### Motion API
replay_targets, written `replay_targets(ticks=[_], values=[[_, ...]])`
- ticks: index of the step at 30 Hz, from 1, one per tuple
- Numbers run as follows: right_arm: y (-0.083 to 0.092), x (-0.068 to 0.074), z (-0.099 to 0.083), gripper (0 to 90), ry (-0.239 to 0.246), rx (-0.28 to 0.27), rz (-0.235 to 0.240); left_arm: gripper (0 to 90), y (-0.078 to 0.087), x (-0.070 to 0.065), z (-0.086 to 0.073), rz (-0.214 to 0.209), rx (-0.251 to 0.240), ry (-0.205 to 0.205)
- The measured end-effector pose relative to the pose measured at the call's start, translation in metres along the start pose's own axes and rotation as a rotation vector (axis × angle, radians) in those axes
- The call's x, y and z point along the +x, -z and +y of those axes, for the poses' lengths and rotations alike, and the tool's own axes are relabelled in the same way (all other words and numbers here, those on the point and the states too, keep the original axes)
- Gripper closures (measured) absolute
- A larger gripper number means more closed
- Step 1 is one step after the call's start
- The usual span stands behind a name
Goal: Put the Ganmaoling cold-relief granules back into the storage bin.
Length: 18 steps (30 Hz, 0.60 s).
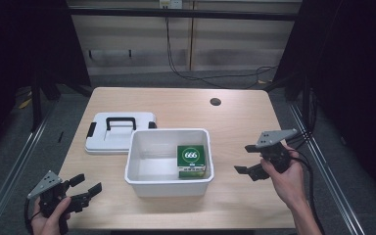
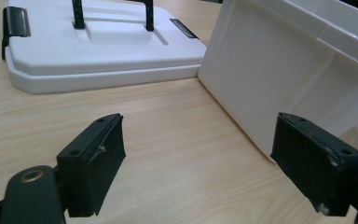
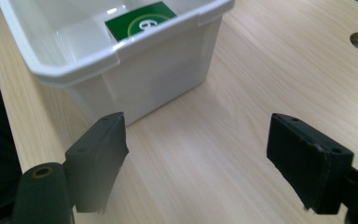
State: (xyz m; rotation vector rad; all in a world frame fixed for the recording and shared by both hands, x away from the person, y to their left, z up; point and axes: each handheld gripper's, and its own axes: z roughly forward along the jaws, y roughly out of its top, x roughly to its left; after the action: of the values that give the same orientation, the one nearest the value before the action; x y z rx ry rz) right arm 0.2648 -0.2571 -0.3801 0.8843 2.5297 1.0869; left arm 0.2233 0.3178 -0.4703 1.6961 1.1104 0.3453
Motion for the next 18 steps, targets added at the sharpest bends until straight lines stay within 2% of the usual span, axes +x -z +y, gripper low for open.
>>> replay_targets(ticks=[2,5,12,15,18], values=[[0.0,0.001,-0.01,20.1,-0.001,0.007,0.007,16.7,0.001,0.0,0.0,0.0,0.0,-0.002],[0.001,0.002,-0.025,20.2,-0.018,0.005,-0.008,16.7,0.001,0.0,0.0,0.004,0.001,0.0],[0.002,-0.001,-0.055,19.6,-0.106,0.001,-0.04,16.7,-0.001,0.0,0.0,0.006,0.007,0.0],[0.0,-0.003,-0.067,19.1,-0.12,0.014,-0.057,16.7,0.0,0.001,-0.001,0.008,0.006,0.006],[0.0,-0.009,-0.082,18.7,-0.165,-0.016,-0.057,16.6,-0.001,0.002,-0.001,0.007,0.008,0.007]])
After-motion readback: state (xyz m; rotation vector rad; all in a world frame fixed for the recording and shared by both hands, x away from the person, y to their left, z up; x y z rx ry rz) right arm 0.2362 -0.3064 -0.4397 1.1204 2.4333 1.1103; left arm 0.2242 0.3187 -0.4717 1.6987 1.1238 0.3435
